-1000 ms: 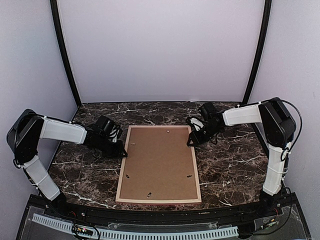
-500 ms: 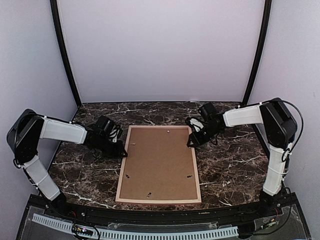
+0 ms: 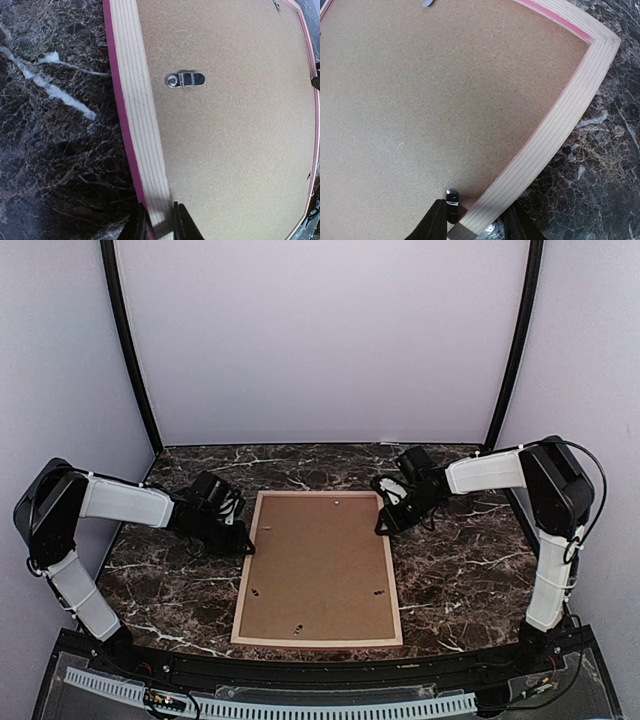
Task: Put the photo into the frame
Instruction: Press the fastener onto the backboard.
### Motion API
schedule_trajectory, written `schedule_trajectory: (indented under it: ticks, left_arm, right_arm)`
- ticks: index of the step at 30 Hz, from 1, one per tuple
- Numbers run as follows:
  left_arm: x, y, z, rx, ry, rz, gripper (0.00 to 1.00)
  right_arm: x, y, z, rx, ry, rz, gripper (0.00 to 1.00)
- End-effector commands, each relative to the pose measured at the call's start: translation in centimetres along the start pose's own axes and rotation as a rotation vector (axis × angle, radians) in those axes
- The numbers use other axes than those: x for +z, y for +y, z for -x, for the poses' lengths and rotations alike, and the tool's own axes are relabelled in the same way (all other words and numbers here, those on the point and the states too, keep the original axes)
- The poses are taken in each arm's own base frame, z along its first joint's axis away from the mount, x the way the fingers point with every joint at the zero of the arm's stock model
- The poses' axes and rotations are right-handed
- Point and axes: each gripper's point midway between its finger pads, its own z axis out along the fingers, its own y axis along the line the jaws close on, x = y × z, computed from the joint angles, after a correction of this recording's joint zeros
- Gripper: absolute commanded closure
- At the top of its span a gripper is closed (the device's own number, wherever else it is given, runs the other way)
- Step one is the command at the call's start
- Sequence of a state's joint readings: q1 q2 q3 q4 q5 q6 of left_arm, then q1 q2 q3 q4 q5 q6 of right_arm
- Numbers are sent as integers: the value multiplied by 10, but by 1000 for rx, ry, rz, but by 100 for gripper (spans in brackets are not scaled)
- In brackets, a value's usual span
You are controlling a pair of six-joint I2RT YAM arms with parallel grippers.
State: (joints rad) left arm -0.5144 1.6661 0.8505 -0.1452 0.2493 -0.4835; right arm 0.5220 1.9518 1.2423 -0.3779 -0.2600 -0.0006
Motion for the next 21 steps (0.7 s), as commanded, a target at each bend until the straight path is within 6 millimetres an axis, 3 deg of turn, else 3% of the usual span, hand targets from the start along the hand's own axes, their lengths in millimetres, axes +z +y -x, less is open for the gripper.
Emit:
schedule_trajectory:
  ticks: [1, 7, 11, 17, 21]
  left_arm:
    - [7, 7, -20, 25, 71, 17, 82]
    - [6, 7, -20, 24, 70, 16, 82]
    - [7, 7, -21, 25, 73, 15, 82]
    - [6, 6, -20, 24, 68, 11, 82]
    - [6, 6, -20, 22, 68, 6, 82]
  right_arm:
    - [2, 5, -4, -17, 18, 5, 69]
    - [7, 8, -1, -8, 6, 36, 80]
    - [6, 11, 4, 37, -24, 75, 82]
    - [-3, 23, 21, 112, -84, 183, 59]
    - [0, 23, 23, 139, -80, 195, 56]
